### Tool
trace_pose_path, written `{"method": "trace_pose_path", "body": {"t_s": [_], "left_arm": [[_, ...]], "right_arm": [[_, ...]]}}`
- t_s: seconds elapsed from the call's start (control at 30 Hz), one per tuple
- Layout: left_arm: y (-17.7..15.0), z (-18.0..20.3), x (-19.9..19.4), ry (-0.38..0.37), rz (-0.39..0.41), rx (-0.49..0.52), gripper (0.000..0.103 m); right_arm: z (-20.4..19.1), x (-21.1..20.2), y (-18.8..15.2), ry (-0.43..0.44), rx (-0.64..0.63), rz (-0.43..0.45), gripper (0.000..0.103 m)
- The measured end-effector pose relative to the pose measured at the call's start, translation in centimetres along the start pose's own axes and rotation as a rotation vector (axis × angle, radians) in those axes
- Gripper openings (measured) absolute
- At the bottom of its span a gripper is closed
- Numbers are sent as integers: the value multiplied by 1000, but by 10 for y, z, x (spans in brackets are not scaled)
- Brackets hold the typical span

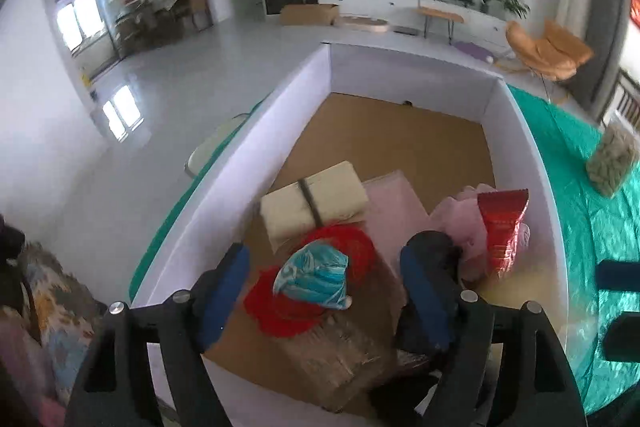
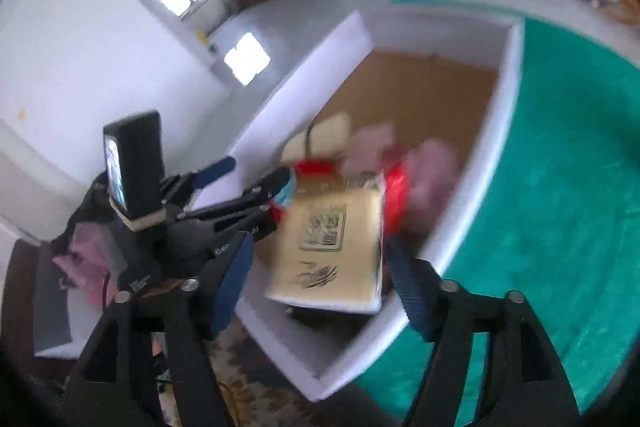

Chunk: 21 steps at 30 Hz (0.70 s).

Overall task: Organize soft objects
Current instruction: 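Carry the mask pouch and tissue pack into the white box and release both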

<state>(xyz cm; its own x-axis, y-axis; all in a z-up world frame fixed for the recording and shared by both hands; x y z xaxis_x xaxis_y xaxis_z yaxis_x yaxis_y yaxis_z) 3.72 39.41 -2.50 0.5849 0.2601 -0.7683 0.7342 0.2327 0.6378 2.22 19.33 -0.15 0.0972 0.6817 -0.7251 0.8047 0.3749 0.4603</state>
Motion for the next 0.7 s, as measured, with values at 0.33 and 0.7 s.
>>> {"method": "trace_pose_path", "body": {"t_s": [0.33, 0.7], "left_arm": [[6, 1, -38, 263, 44, -42, 96], [1, 4, -54, 229, 41, -82, 96]], "right_arm": [[31, -23, 25, -214, -88, 100, 72], [41, -17, 21, -355, -200, 80, 72]]}}
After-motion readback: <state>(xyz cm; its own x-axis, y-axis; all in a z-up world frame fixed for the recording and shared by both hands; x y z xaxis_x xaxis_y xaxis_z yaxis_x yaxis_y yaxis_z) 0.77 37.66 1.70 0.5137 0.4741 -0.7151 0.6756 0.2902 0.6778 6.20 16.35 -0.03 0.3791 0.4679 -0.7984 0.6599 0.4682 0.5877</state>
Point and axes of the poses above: each gripper's, at about its wrist camera, not at the fingertips, and x roughly the way its jaws point, z to its right, y to its top, the point moved 10 cm from there along x, roughly the way its jaws point, and after that the axes turned 3 degrees about y, right-handed, at the moved point
